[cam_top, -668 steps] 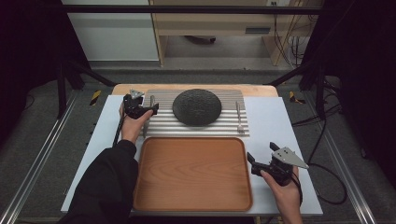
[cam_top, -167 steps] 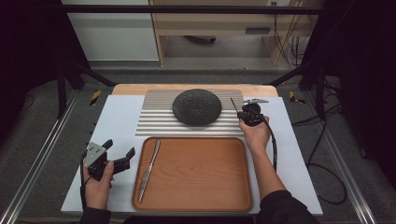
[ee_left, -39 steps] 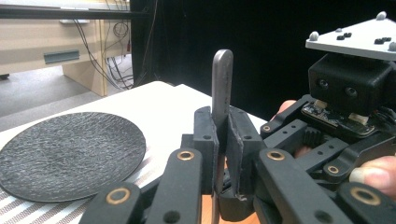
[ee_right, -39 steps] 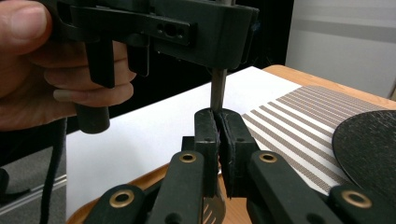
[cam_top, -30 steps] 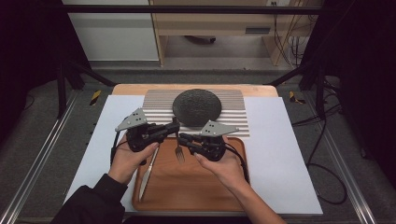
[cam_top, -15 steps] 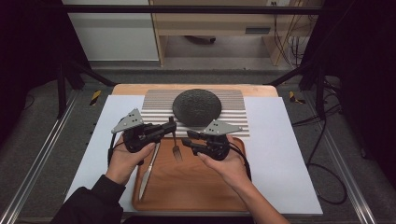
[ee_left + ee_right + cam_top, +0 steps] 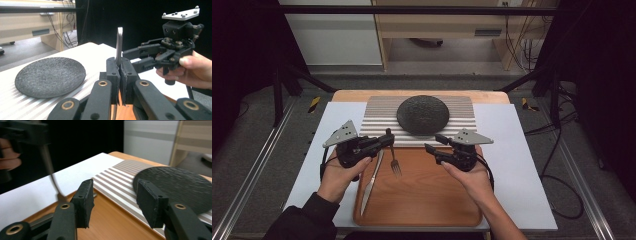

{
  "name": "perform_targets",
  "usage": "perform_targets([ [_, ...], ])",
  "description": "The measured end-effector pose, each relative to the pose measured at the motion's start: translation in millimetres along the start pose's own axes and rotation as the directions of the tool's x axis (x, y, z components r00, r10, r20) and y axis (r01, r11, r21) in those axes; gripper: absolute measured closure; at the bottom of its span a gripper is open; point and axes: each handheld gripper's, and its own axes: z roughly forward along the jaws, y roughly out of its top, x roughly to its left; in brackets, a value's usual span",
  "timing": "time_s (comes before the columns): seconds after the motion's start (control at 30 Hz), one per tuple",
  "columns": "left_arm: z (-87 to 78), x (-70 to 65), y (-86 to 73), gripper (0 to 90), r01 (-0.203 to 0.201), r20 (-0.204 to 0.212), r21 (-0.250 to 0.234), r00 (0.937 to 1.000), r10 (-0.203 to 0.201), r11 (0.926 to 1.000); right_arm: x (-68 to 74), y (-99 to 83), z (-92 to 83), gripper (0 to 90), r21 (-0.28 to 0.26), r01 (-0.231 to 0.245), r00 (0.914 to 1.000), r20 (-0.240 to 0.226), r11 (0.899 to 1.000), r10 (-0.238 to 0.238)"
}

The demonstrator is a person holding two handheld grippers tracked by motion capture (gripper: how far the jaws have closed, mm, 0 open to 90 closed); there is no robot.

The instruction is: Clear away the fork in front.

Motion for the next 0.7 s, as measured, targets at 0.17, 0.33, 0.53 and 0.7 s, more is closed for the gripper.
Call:
perform_targets([
  [0.17, -8.2, -2.8, -8.7, 86.9, 0.001, 0.0, 0.003, 1.0, -0.001, 1.0, -14.1, -17.3, -14.2, 39.0, -0.028, -0.01, 0.997, 0.077, 1.0, 0.013],
  [0.33, -16.1, -5.3, -14.8, 86.9, 0.005, 0.008, -0.007, 1.0, -0.005, 1.0, -32.0, -33.9, -32.0, 28.1, -0.041, -0.019, 0.989, 0.146, 0.999, 0.025],
  [0.53, -21.2, -8.2, -21.5, 86.9, 0.008, 0.026, 0.002, 0.9996, -0.008, 1.0, -49.3, -48.7, -58.7, 21.2, -0.042, 0.008, 0.9728, 0.232, 0.999, 0.002],
  [0.7, -23.6, -9.7, -25.1, 86.9, 0.004, 0.033, 0.003, 0.9994, -0.004, 1.0, -63.6, -62.1, -77.0, 15.4, -0.016, -0.001, 0.959, 0.283, 1.0, 0.005],
])
